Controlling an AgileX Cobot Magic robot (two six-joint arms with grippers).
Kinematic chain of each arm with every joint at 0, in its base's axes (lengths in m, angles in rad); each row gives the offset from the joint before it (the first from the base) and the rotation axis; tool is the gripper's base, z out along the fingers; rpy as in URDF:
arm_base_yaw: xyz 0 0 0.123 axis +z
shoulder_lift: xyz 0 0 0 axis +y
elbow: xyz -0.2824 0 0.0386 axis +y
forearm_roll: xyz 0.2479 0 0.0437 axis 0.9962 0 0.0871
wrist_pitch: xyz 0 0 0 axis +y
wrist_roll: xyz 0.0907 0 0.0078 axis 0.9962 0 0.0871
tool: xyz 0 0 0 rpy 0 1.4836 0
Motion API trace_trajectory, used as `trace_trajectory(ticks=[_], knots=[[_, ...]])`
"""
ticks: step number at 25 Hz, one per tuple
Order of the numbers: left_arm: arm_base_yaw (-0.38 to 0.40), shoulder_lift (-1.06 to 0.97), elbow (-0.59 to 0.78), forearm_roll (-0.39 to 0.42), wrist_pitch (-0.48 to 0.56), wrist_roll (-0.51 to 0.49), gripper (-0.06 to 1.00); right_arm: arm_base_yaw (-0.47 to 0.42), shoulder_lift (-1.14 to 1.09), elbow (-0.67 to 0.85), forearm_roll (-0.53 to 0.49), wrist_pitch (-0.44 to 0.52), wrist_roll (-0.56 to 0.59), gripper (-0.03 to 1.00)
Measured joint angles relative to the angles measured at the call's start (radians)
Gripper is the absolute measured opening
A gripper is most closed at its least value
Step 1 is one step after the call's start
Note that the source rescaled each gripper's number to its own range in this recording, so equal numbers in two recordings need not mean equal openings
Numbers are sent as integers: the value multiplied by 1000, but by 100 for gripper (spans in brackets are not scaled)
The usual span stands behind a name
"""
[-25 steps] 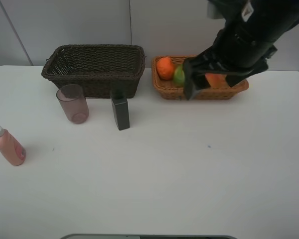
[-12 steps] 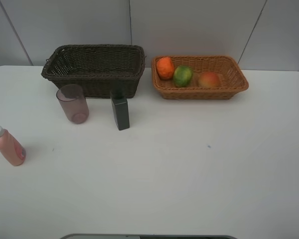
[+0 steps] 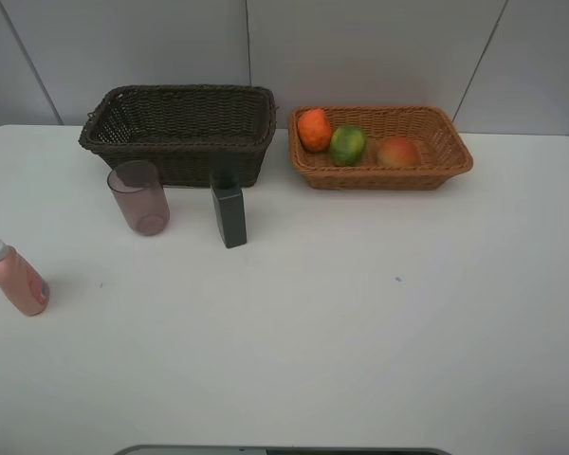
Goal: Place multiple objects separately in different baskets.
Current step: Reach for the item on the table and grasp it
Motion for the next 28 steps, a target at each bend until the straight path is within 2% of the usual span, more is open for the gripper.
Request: trace_trajectory(ticks=[10,28], knots=[[0,0,0,0,0,0,94,0,-163,221,18,-94,-45,96],[0,0,0,0,0,0,94,-13,-208,228,21,-112,-61,96]])
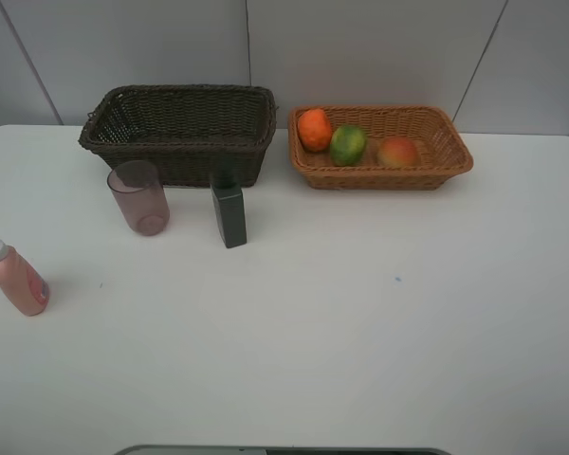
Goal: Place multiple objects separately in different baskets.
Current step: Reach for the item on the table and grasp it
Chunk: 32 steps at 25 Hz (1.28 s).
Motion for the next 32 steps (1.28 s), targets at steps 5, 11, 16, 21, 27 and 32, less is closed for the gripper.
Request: trace_trajectory(ticks=[5,11,16,21,27,32], knots=[[0,0,0,0,0,0,94,-50,-45,0,-3,-1,-20,96],[0,0,0,0,0,0,94,-94,-45,1,-3,-1,-27,96],[0,0,0,0,0,0,94,-150,-45,3,-1,-2,-28,96],[0,0,0,0,0,0,94,-165,-45,3,-1,-2,-28,96],[0,0,0,0,0,0,94,-165,-45,3,4,-2,-42,96],[0,0,0,0,0,0,94,-165,-45,3,40,-2,-86,96]])
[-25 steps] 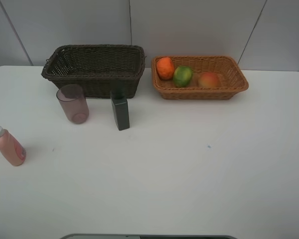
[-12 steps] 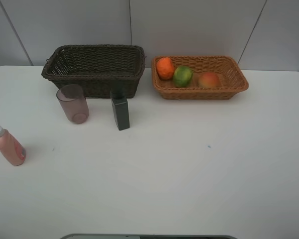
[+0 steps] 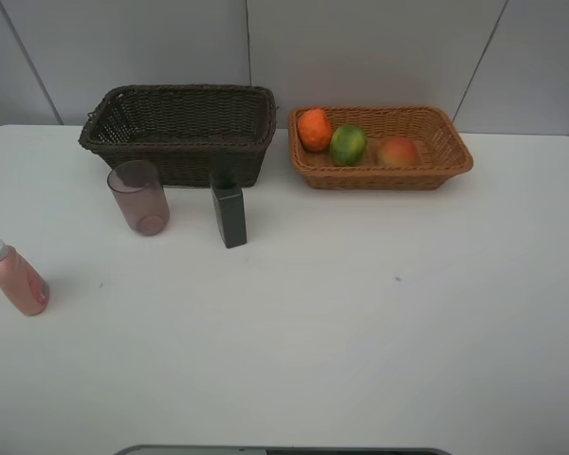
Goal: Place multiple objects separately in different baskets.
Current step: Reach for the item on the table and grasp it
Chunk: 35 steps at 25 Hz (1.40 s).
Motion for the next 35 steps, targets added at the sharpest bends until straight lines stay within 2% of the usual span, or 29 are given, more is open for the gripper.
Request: trace_trajectory(ticks=[35], knots=[[0,0,0,0,0,0,94,0,0,0,15,0,-9,96]])
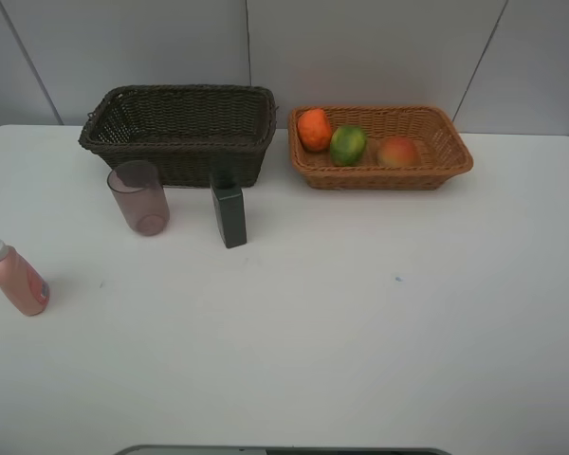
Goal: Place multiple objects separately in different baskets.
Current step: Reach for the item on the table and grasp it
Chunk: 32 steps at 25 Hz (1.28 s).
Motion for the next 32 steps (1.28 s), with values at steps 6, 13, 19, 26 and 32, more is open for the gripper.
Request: trace_trajectory(ticks=[6,13,19,26,32], knots=[[0,0,0,0,0,0,94,0,0,0,0,0,0,96],[0,62,-8,45,-11,0,94,0,0,0,0,0,0,96],[0,454,-110,77,-108,0,94,0,0,0,0,0,0,96],[0,931,-254,78,-162,-92,94,0,0,0,0,0,0,96],[54,1202,-276,11,-199,-122,94,0,0,0,0,0,0,96]])
